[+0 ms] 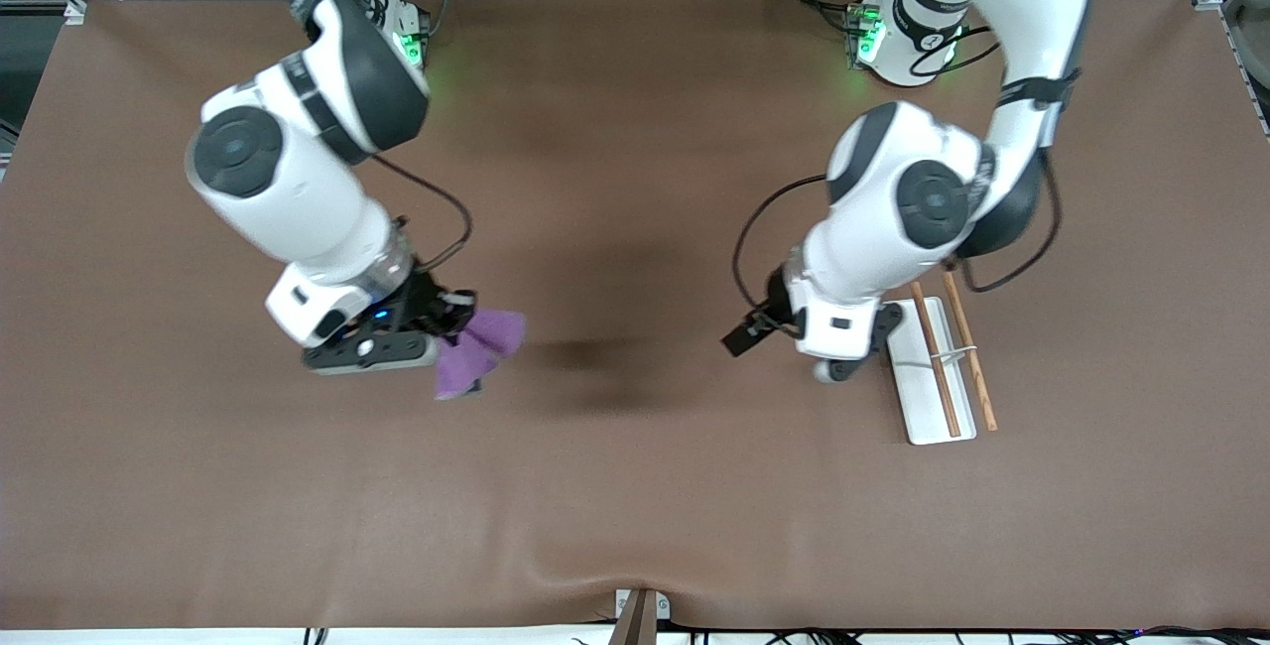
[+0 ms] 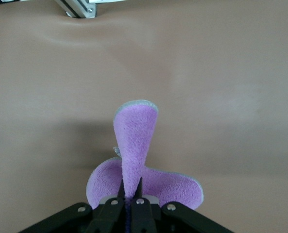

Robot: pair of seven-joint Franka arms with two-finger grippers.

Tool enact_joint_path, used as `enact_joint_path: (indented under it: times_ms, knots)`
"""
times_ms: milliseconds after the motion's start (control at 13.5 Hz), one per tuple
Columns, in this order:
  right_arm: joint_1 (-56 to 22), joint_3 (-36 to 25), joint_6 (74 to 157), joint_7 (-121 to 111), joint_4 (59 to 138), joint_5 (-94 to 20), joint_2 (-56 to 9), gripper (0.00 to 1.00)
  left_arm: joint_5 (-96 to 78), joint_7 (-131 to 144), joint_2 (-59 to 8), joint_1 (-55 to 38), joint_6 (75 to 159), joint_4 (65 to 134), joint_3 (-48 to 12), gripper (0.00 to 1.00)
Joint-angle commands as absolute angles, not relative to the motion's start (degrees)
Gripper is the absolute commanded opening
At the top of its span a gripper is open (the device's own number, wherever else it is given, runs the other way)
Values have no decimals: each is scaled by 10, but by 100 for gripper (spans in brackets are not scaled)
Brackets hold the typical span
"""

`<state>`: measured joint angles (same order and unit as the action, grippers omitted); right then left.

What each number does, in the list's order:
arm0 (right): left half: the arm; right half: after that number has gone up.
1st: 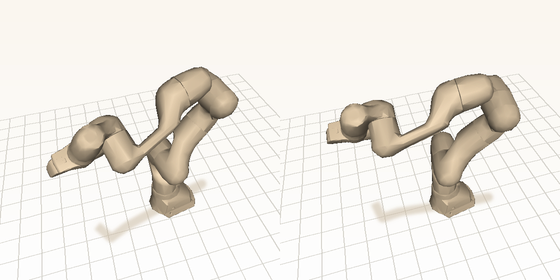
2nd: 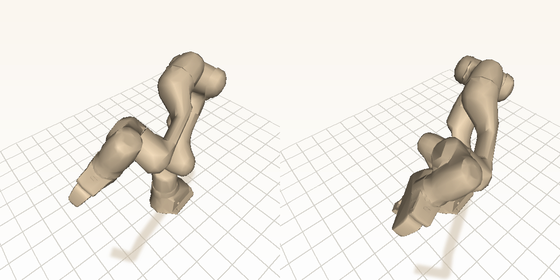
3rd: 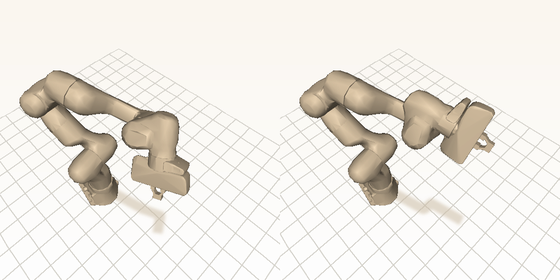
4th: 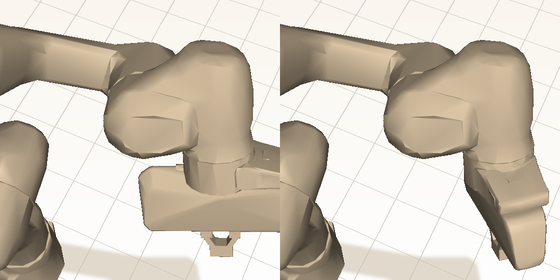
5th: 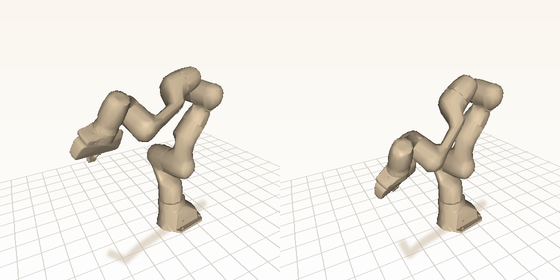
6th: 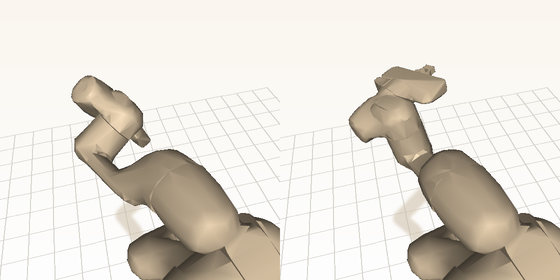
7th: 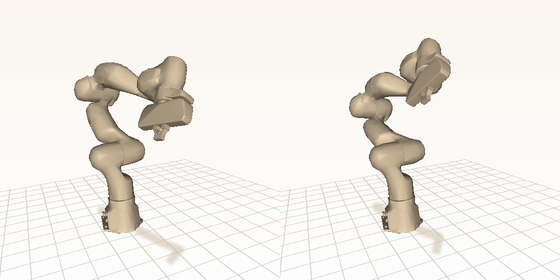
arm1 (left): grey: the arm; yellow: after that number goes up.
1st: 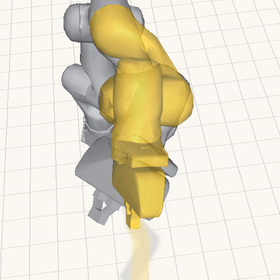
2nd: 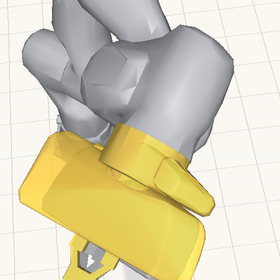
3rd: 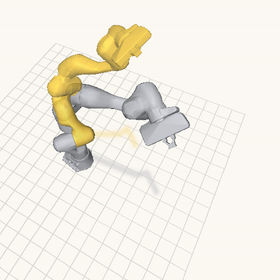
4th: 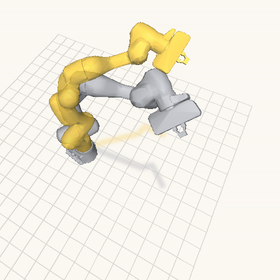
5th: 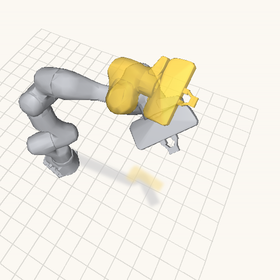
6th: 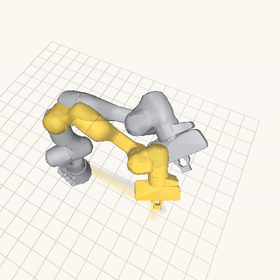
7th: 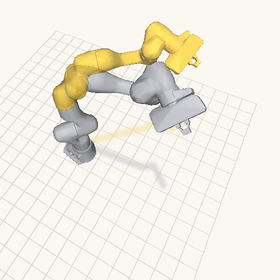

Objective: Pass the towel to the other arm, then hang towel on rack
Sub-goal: 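Bring the towel toward the left gripper and grasp its edge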

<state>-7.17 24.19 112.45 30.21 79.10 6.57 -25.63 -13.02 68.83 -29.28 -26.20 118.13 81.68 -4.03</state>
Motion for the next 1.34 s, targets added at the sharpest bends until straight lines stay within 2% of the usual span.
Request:
enact_joint_path:
  times_ms: [0, 445, 520, 594, 891, 1114, 1262]
  knots:
    - [-104, 241, 1169, 377, 794, 66, -258, 0, -135, 767, -299, -273, 1193, 795, -35, 100]
    - [-191, 233, 1285, 467, 794, 78, -301, 0, -136, 966, -299, -325, 1216, 792, -35, 99]
    - [-198, 229, 1296, 493, 794, 79, -301, 0, -137, 970, -299, -329, 1216, 793, -36, 84]
    - [-200, 229, 1298, 503, 794, 80, -302, 0, -137, 979, -298, -332, 1214, 795, -36, 78]
    - [-201, 229, 1297, 505, 794, 79, -301, 0, -137, 988, -300, -333, 1192, 801, -35, 78]
    - [-200, 229, 1296, 505, 794, 78, -301, 0, -138, 1008, -307, -327, 1192, 801, -35, 57]
    - [-200, 229, 1296, 505, 794, 78, -301, 0, -138, 1016, -315, -328, 1192, 798, -35, 56]
